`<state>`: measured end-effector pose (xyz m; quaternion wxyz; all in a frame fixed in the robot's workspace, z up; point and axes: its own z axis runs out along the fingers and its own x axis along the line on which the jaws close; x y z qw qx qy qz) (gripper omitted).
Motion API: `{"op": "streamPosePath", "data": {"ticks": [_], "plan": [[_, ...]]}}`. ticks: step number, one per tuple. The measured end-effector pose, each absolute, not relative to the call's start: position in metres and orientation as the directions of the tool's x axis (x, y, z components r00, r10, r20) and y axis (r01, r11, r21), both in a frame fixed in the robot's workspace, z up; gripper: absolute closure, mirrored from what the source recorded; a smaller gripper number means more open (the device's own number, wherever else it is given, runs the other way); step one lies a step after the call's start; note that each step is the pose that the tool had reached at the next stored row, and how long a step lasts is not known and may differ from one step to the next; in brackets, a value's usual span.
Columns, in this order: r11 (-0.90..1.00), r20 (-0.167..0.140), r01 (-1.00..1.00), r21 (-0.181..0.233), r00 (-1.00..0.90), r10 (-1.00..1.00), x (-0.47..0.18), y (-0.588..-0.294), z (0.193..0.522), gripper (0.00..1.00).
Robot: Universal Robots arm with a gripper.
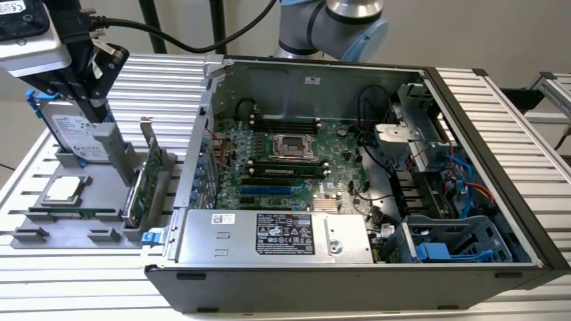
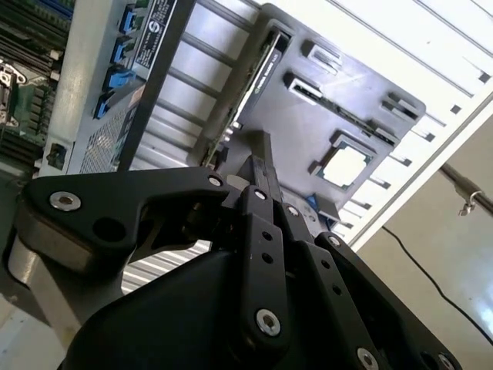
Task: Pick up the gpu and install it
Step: 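Pick up the gpu and move the gpu toward the slot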
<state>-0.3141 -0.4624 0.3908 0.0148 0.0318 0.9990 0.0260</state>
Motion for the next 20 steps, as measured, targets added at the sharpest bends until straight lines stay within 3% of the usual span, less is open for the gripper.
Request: {"op": "streamPosePath", "data": {"ticks": [15,16,20], "plan": [[0.996,-0.027,0.063,0.061,-0.998,0.065,-0.3141,-0.4624,0.3908,1.0],[0.996,-0.027,0.063,0.061,-0.998,0.065,-0.3141,-0.4624,0.3908,0.0],[0.996,-0.027,0.063,0.061,-0.998,0.065,-0.3141,-0.4624,0.3908,0.0]]}}
